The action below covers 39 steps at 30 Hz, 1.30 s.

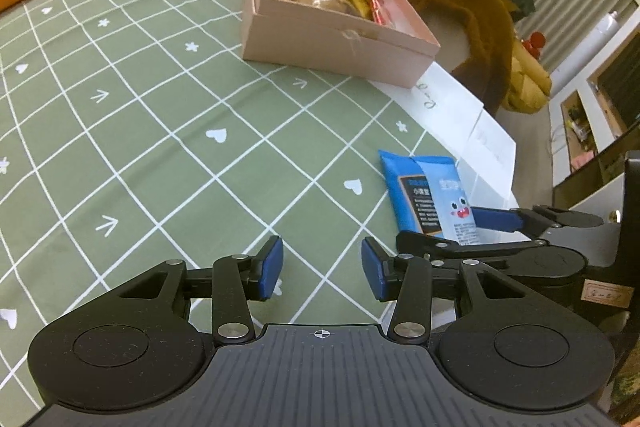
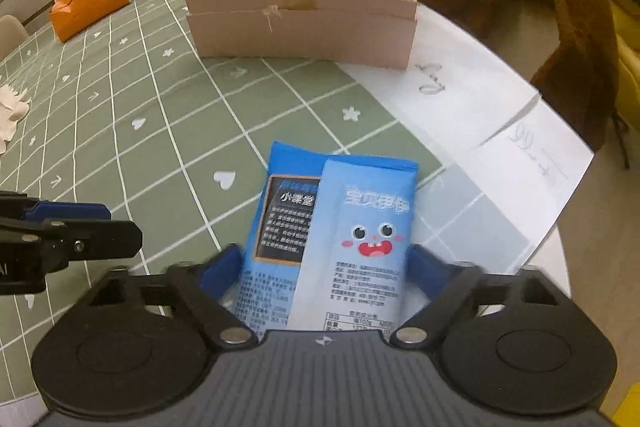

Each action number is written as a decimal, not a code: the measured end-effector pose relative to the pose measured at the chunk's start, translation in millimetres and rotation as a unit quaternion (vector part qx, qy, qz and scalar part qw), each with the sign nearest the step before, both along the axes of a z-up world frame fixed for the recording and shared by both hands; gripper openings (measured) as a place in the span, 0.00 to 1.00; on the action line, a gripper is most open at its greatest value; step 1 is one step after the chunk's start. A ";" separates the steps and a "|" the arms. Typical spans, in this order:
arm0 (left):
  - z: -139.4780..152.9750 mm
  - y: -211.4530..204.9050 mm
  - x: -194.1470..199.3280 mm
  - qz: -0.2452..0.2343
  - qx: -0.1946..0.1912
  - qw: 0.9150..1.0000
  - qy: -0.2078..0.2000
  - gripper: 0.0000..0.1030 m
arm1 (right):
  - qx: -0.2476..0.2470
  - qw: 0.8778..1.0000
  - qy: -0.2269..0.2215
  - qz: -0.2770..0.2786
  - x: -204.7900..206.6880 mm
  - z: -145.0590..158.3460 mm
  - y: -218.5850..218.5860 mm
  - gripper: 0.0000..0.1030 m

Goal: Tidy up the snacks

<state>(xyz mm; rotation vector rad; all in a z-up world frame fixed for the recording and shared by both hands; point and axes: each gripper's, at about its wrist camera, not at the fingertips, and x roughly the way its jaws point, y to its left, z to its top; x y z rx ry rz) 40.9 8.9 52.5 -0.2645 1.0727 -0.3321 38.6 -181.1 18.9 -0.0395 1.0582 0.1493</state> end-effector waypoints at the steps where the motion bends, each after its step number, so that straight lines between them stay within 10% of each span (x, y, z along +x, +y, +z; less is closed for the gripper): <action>1: 1.2 2.0 -0.5 0.003 -0.002 1.000 -0.001 0.47 | 0.005 1.000 0.000 0.003 0.6 3.2 -0.2 0.80; 10: 4.8 20.8 1.2 0.032 -0.016 0.999 -0.001 0.47 | 0.039 0.988 -0.148 0.016 19.7 128.0 -16.0 0.78; 18: 8.3 28.1 2.8 0.038 -0.028 0.999 -0.015 0.47 | 0.007 0.974 -0.222 0.042 134.6 213.0 13.5 0.86; 25: -7.1 42.6 5.1 0.059 -0.018 0.998 -0.021 0.47 | 0.019 0.990 -0.140 -0.007 194.1 163.0 14.6 0.87; 39: -29.2 26.1 2.4 0.025 0.114 0.982 -0.147 0.44 | 0.000 0.997 -0.042 -0.068 27.3 -8.3 29.6 0.89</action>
